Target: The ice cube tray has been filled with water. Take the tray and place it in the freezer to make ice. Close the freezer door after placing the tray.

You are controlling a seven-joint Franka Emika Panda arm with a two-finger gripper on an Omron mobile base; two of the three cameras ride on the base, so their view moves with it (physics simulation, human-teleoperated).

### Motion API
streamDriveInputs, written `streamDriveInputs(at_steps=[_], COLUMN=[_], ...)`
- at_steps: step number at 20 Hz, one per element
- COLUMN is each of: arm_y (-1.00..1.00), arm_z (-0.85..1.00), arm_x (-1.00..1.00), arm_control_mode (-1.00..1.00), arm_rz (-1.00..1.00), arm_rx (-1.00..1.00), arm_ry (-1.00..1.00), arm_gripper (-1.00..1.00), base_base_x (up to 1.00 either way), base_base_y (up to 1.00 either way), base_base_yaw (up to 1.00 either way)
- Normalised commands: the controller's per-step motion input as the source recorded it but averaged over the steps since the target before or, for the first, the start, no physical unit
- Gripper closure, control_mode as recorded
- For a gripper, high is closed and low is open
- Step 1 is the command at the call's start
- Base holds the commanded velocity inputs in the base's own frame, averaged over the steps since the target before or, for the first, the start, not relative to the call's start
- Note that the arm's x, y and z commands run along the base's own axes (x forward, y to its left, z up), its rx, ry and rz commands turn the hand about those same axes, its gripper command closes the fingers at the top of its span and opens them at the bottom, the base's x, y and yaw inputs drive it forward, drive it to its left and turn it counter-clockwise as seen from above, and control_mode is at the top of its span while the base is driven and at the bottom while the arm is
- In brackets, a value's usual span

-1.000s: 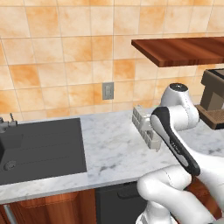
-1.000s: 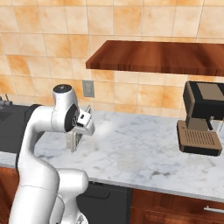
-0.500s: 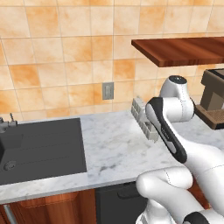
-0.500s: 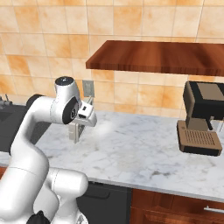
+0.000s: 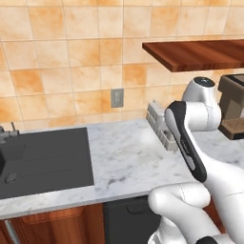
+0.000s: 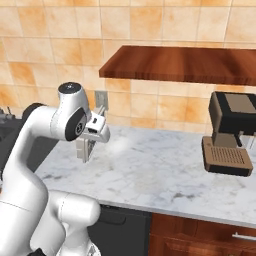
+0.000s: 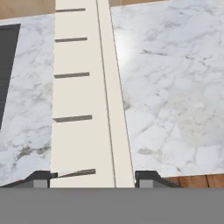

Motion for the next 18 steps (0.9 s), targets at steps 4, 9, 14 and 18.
streamDriveInputs(at_steps=[4,9,14,18], arm_y=[0.00,0.00,0.00,0.00], arm_z=[0.00,0.00,0.00,0.00], arm_x=[0.00,0.00,0.00,0.00], arm_control_mode=[1.00,1.00,1.00,1.00], arm_rz=[0.00,0.00,0.00,0.00], arm_rx=[0.00,0.00,0.00,0.00], arm_ry=[0.00,0.00,0.00,0.00], arm_gripper=[1.00,1.00,1.00,1.00], base_base_x=[-0.07,-0.80,-1.00,-1.00], base_base_y=[-0.01,0.00,-0.02,-0.05], base_base_yaw=[0.05,0.01,-0.09,-0.19])
